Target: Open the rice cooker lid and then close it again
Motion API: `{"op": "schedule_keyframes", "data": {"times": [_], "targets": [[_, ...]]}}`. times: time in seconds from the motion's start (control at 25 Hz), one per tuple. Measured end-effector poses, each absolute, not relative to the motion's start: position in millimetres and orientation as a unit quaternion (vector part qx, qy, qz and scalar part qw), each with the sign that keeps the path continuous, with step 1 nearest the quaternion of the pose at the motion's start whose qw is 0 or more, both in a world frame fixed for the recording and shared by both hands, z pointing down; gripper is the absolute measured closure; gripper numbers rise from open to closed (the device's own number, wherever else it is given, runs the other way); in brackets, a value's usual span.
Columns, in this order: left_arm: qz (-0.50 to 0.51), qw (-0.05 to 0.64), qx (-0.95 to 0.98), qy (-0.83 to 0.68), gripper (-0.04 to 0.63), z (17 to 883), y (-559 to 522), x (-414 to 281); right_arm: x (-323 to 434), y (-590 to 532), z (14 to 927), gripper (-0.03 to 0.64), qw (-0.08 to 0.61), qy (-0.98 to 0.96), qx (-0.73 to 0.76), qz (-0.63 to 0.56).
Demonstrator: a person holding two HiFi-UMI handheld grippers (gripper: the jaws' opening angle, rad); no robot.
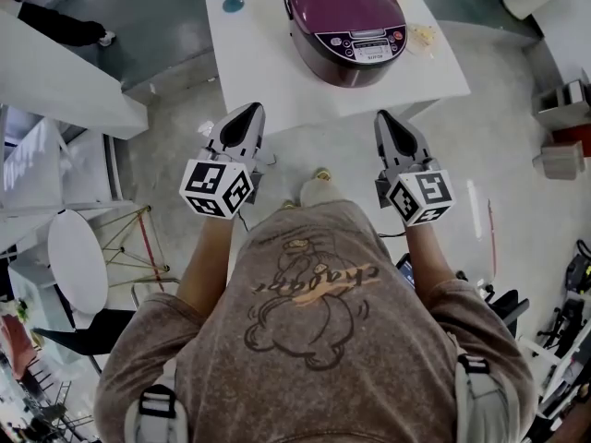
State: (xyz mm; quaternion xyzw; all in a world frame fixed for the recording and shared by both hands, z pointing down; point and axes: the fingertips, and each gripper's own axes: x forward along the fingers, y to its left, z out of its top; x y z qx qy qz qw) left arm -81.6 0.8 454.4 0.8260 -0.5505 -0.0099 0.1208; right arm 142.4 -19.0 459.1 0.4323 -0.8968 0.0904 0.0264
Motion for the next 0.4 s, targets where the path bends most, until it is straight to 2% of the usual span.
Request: {"op": "schedule_keyframes", "data": {"times": [0.4], "targets": [[-0.009, 0.126, 0.824, -0.552, 0.574, 455, -6, -85, 132, -23, 461, 0.624, 0.025, -0.901, 0.423, 0.093]]}}
